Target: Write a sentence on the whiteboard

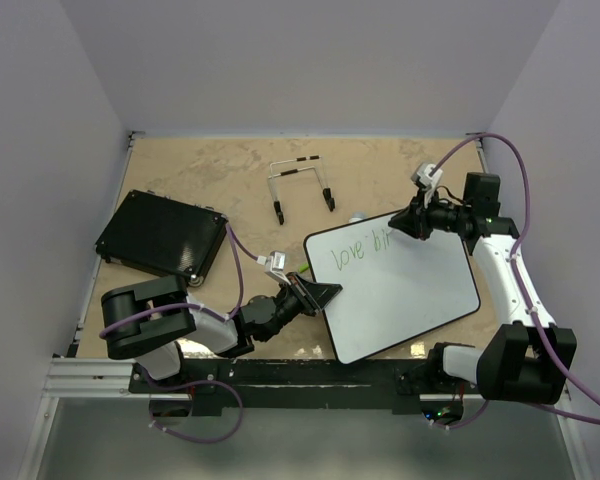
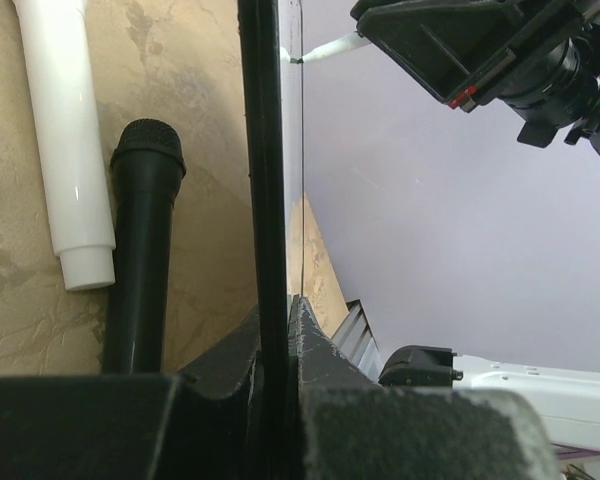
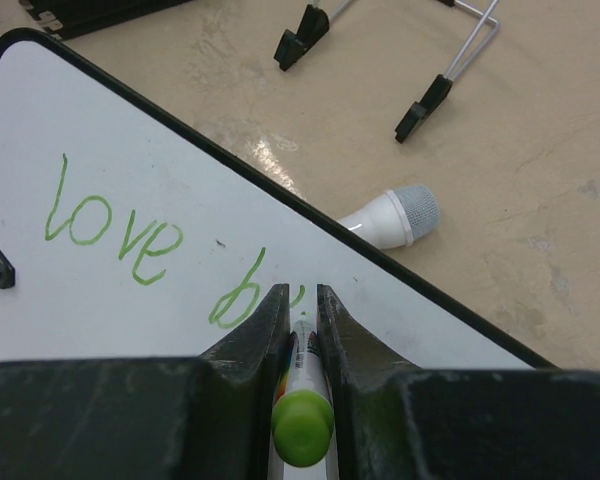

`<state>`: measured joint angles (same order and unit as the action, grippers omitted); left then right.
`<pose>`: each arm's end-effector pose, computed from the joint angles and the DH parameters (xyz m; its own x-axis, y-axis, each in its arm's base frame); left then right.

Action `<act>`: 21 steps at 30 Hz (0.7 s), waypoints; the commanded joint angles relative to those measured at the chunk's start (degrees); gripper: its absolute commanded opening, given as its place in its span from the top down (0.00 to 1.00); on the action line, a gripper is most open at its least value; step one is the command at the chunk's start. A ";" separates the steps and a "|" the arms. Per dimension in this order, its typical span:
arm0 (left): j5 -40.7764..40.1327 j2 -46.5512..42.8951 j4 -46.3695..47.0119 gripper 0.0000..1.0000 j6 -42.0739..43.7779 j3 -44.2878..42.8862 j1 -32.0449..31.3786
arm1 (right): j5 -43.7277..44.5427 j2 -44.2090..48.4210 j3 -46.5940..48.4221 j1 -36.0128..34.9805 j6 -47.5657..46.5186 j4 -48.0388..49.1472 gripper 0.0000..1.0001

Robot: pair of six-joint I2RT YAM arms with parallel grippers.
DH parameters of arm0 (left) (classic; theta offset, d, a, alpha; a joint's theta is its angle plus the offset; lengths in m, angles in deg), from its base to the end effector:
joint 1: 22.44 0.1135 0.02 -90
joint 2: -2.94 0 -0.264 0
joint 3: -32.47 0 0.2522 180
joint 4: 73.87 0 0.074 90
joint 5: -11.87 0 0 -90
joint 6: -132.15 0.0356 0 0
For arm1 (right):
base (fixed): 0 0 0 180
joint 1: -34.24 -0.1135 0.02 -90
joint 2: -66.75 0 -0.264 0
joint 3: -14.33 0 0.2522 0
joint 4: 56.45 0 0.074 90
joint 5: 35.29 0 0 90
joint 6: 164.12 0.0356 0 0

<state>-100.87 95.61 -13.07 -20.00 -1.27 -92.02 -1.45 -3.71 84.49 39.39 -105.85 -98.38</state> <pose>0.1068 -0.2475 0.1647 -0.6397 -0.6189 -0.4558 0.3509 0.2924 -0.8896 0.2550 0.0067 0.2979 -0.2735 -0.2694 -0.9234 -0.8305 0.5504 0.0854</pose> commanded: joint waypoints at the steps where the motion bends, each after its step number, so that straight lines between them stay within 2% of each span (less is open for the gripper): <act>1: 0.51 -0.11 11.04 1.00 6.78 -0.14 -0.03 | 1.40 -0.03 1.78 -0.14 2.72 4.52 1.00; 10: 0.24 -0.38 11.39 1.00 6.78 0.39 -0.03 | 3.78 0.58 0.99 0.04 1.23 3.56 1.00; 21: 0.24 -0.11 12.09 1.00 6.60 0.65 -0.03 | 2.72 1.90 1.08 0.04 -9.22 -9.01 1.00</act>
<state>-100.89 95.61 -13.04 -20.29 -1.06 -91.94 0.41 -3.55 84.49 39.46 -109.39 -101.33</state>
